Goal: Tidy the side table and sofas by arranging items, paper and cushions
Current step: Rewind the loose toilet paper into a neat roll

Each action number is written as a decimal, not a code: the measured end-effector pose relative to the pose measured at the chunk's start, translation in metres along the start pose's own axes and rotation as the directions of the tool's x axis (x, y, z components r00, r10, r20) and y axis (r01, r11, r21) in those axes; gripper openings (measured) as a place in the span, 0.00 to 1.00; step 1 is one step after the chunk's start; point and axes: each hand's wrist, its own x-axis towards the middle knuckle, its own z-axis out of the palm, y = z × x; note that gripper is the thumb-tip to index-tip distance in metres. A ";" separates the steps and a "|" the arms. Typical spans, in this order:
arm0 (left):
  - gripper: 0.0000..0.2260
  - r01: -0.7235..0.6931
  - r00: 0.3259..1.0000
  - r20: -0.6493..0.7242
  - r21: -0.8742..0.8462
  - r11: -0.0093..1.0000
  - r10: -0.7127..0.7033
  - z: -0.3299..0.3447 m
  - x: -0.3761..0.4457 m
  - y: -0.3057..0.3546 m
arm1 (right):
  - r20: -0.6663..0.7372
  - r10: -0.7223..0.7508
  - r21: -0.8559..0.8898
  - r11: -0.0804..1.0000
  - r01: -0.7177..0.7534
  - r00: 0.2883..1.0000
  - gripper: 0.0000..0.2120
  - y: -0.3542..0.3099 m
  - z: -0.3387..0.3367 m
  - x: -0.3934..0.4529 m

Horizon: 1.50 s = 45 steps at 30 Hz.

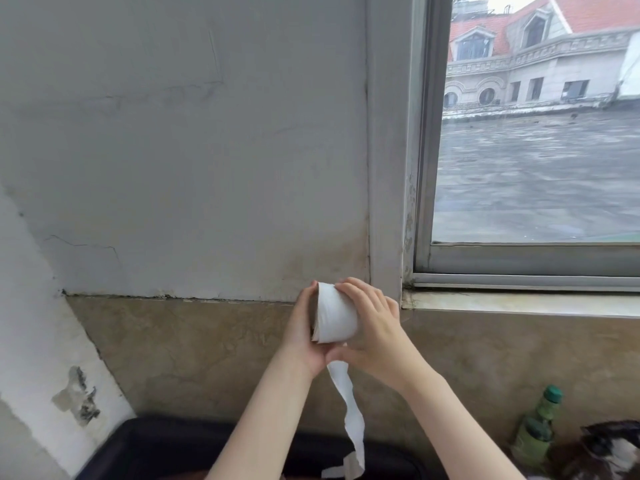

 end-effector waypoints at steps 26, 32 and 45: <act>0.28 0.127 0.987 0.061 0.250 0.960 -0.147 -0.004 -0.004 0.002 | 0.354 0.100 0.530 0.798 -0.287 0.930 0.33 0.020 -0.010 0.008; 0.25 0.145 0.985 0.044 0.281 0.949 -0.164 -0.010 -0.003 0.004 | 0.494 -0.008 0.683 0.622 -0.383 0.869 0.35 0.027 -0.013 0.008; 0.22 0.075 0.981 -0.171 -0.109 0.991 -0.092 -0.012 0.007 -0.003 | 0.045 -0.032 0.242 0.970 0.020 0.998 0.20 0.012 -0.005 0.002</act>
